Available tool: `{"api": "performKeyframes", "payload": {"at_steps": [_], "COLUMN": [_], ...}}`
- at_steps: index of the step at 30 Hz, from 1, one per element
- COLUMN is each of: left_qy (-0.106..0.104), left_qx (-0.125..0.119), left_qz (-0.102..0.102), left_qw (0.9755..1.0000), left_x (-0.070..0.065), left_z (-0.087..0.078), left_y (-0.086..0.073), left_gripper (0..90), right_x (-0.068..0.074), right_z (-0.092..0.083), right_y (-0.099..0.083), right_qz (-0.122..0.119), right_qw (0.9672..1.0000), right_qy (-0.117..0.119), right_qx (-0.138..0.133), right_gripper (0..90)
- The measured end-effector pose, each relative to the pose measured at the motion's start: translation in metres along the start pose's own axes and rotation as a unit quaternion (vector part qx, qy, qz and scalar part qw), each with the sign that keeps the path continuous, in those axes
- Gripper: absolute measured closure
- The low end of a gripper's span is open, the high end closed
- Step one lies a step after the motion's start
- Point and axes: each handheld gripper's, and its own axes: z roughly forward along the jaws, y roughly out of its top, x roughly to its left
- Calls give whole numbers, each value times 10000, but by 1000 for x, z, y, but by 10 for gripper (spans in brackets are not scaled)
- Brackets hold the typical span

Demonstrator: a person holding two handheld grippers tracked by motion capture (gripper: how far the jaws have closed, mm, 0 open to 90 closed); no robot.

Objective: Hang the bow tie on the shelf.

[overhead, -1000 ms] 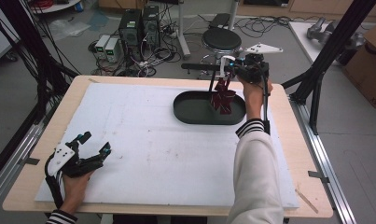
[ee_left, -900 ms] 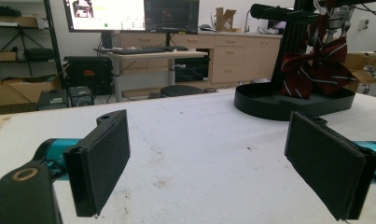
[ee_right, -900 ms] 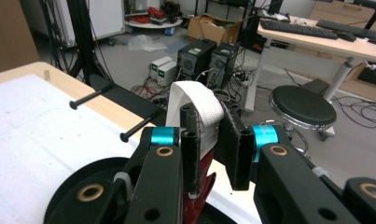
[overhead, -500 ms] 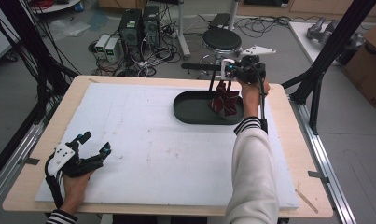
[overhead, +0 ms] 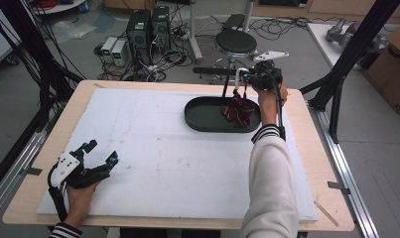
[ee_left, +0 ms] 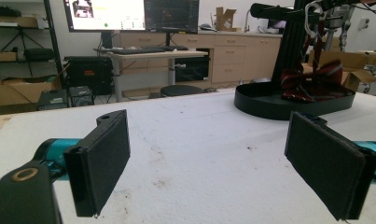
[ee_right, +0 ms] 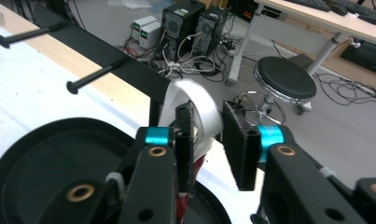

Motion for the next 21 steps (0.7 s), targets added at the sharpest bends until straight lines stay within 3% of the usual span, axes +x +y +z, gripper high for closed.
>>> {"api": "performKeyframes", "payload": {"at_steps": [9, 13, 16, 21], "left_qy": [2, -1, 6, 17], "left_qx": [2, 2, 4, -1], "left_qz": [5, 20, 37, 37], "left_qw": [10000, 10000, 10000, 10000], "left_x": [0, 0, 0, -1], "left_z": [0, 0, 0, 0], "left_y": [0, 0, 0, 0], "left_gripper": [145, 145, 145, 145], "right_x": [0, 5, 13, 19], "right_z": [-8, -14, -22, -35], "right_y": [1, 1, 4, 8], "right_qz": [-3, 191, 445, 721], "right_qw": [9999, 9992, 9975, 9933], "right_qy": [34, 115, 172, 518], "right_qx": [-107, -320, -513, -745], "right_gripper": [599, 370, 127, 112]}}
